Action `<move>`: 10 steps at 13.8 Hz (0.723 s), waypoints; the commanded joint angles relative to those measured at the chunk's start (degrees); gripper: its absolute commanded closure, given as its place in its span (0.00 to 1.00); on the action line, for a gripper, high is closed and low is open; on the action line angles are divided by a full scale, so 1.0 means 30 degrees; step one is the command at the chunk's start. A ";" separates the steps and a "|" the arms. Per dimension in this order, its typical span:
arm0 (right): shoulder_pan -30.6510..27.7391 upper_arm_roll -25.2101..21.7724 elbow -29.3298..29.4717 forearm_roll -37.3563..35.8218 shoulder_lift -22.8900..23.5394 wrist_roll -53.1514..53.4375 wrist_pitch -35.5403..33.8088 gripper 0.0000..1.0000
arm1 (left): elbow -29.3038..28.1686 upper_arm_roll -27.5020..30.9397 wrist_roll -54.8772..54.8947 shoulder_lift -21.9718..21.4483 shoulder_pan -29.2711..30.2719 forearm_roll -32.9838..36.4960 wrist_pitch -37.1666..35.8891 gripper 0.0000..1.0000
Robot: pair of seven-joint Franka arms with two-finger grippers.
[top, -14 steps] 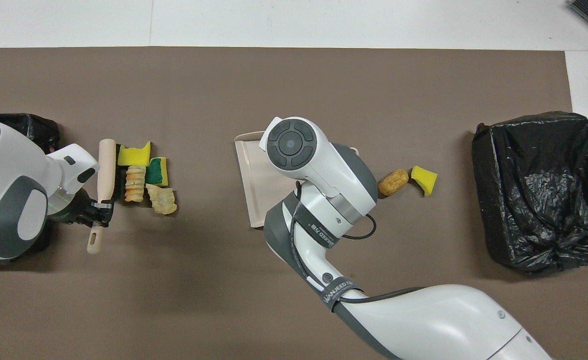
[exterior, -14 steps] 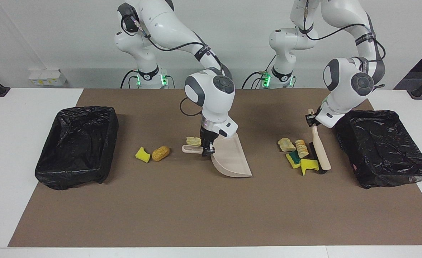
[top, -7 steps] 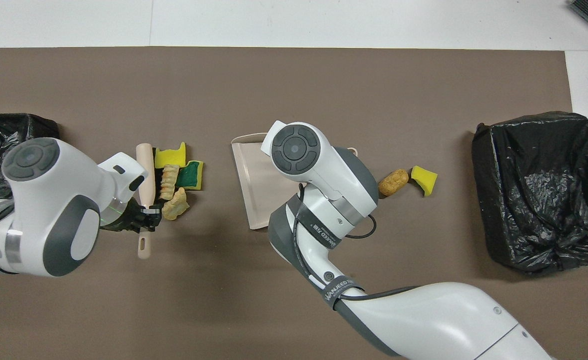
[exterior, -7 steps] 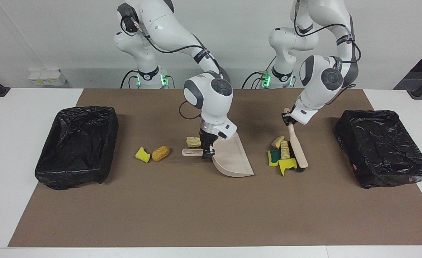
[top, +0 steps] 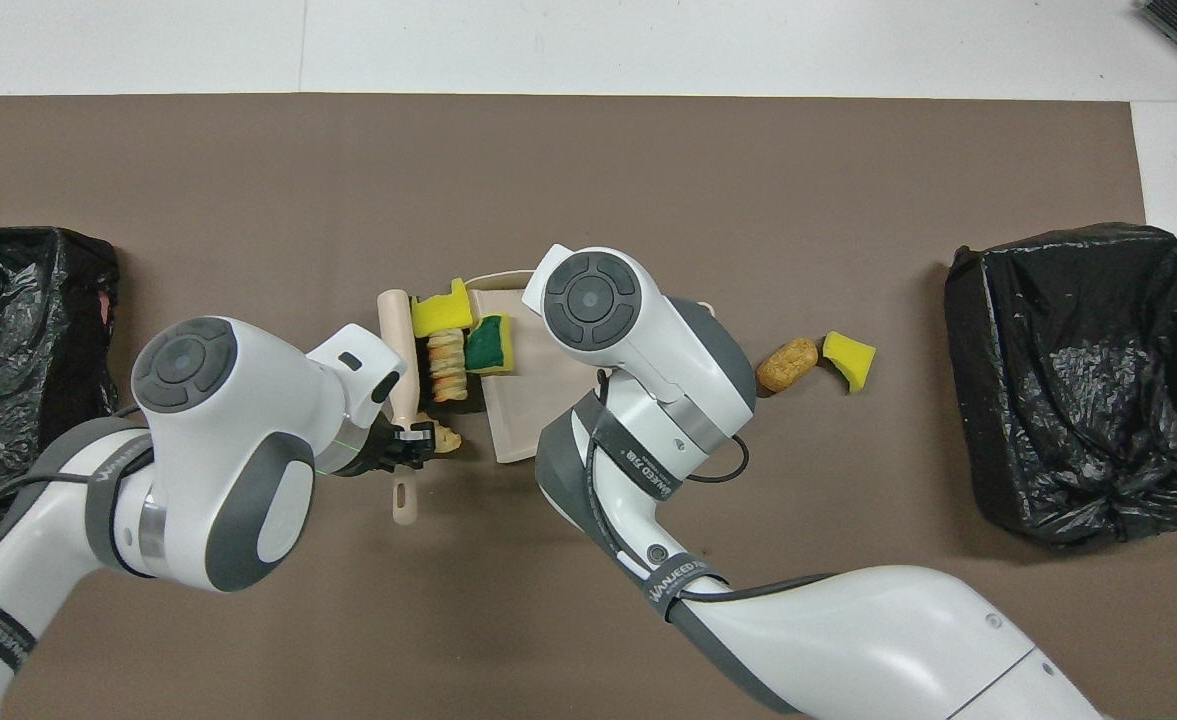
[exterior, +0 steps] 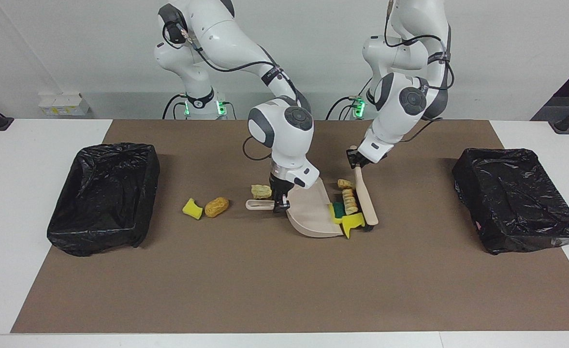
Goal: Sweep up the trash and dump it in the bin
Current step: 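Sweep the sponges and crusts into the dustpan with the left gripper's brush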
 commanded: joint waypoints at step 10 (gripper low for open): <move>-0.0037 0.0250 -0.0633 0.0413 -0.0387 0.0907 0.0366 1.00 | 0.2012 0.0568 -0.6102 -0.0417 0.0624 -0.1322 -0.3389 1.00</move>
